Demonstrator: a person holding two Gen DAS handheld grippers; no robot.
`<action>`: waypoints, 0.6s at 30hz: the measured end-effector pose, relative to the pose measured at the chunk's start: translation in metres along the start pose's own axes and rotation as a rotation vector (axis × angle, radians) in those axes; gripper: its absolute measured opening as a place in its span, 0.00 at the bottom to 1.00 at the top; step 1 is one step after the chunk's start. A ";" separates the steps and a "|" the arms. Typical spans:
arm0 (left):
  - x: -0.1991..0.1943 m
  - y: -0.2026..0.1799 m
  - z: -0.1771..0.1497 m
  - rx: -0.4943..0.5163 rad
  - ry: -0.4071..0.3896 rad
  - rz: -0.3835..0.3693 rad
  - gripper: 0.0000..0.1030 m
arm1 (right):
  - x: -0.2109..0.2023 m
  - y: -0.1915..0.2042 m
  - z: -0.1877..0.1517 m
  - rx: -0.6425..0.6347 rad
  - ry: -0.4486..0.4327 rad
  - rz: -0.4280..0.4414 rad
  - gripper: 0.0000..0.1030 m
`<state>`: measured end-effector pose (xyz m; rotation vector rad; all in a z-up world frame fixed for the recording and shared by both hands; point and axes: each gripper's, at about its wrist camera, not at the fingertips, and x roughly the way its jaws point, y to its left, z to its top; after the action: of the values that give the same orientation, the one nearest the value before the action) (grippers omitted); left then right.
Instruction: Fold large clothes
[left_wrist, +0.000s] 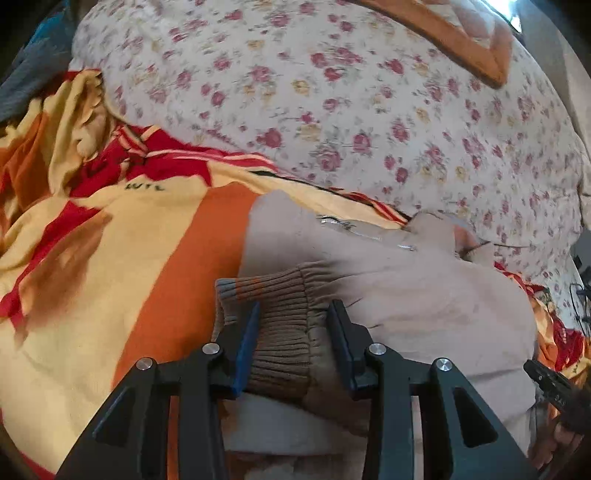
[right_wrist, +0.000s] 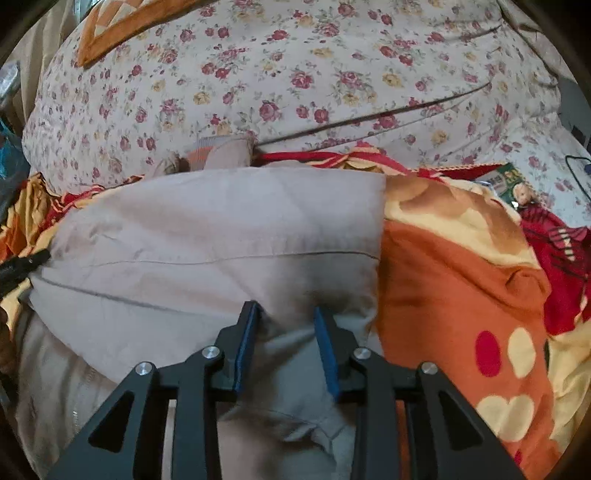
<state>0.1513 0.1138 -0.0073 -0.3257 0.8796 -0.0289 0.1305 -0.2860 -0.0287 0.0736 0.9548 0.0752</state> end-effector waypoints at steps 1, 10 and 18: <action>0.002 -0.002 0.001 0.006 -0.001 -0.008 0.25 | -0.002 -0.005 -0.001 0.020 -0.005 -0.004 0.33; 0.007 -0.015 -0.004 0.072 -0.017 -0.019 0.48 | -0.011 -0.053 -0.004 0.192 0.002 -0.132 0.17; 0.010 -0.019 -0.006 0.099 -0.009 0.015 0.52 | -0.036 0.021 0.057 -0.027 -0.273 -0.129 0.24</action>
<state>0.1554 0.0922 -0.0127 -0.2267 0.8684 -0.0563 0.1558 -0.2703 0.0359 -0.0030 0.6838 -0.0406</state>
